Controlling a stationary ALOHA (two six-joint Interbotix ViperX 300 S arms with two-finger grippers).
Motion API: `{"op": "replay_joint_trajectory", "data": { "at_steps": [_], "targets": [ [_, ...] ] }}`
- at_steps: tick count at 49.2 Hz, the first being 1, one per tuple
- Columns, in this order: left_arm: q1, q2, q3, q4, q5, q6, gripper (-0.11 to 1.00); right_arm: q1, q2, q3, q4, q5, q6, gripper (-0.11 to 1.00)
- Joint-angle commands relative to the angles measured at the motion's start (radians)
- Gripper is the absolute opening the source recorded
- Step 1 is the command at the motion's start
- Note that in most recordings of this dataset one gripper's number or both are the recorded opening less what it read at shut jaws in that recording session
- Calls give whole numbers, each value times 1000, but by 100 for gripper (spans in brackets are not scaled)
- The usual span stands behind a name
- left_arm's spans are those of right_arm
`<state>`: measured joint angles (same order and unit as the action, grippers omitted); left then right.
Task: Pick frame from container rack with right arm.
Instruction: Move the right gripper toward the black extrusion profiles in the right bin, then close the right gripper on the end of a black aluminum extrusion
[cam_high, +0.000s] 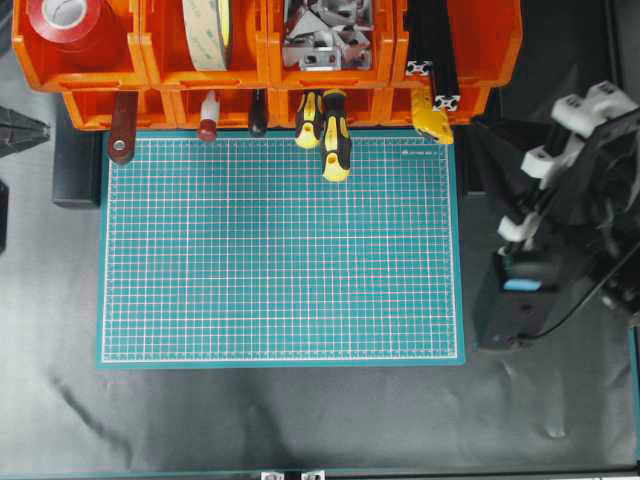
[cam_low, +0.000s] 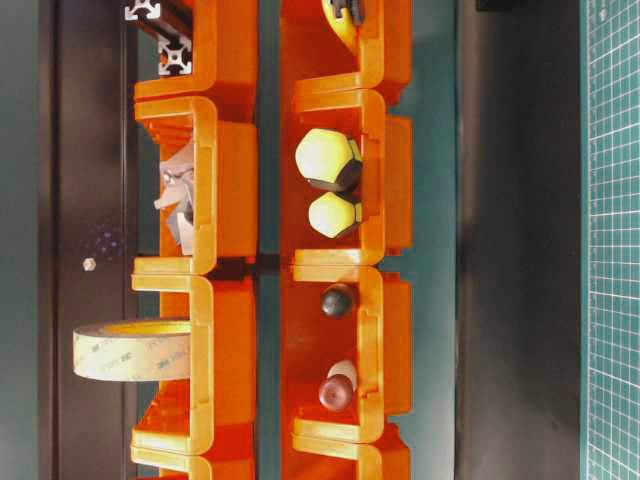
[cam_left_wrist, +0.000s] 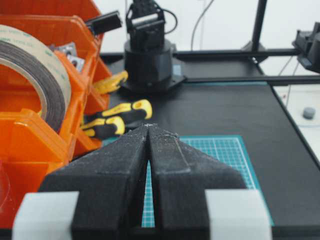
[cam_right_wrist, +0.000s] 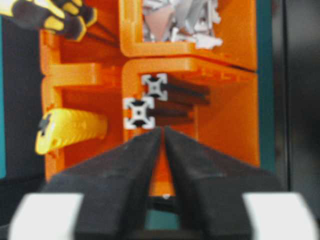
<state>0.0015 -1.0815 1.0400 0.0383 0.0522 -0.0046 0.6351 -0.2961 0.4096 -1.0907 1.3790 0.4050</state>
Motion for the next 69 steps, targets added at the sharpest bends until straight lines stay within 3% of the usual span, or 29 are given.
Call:
{"op": "replay_joint_trajectory", "data": {
  "at_steps": [1, 10, 14, 30, 45, 57, 65, 69],
  "targets": [
    [2, 12, -25, 3, -5, 0, 0, 3, 5, -6, -9, 5, 6, 23],
    [2, 12, -23, 3, -5, 0, 0, 2, 17, 21, -17, 3, 17, 72],
    [2, 12, -23, 3, -5, 0, 0, -2, 20, 38, -31, 3, 18, 82],
    [0, 12, -23, 3, -5, 0, 0, -58, 28, 75, -104, -32, 74, 79],
    [0, 8, -23, 3, -5, 0, 0, -133, 31, 132, -107, -115, 124, 79],
    [0, 6, -23, 3, 6, 0, 0, -141, 38, 135, -114, -127, 141, 78],
    [0, 6, -21, 3, 6, 0, 0, -143, 51, 135, -114, -127, 163, 72],
    [0, 6, -21, 3, 6, 0, 0, -141, 52, 135, -114, -126, 164, 64]
  ]
}}
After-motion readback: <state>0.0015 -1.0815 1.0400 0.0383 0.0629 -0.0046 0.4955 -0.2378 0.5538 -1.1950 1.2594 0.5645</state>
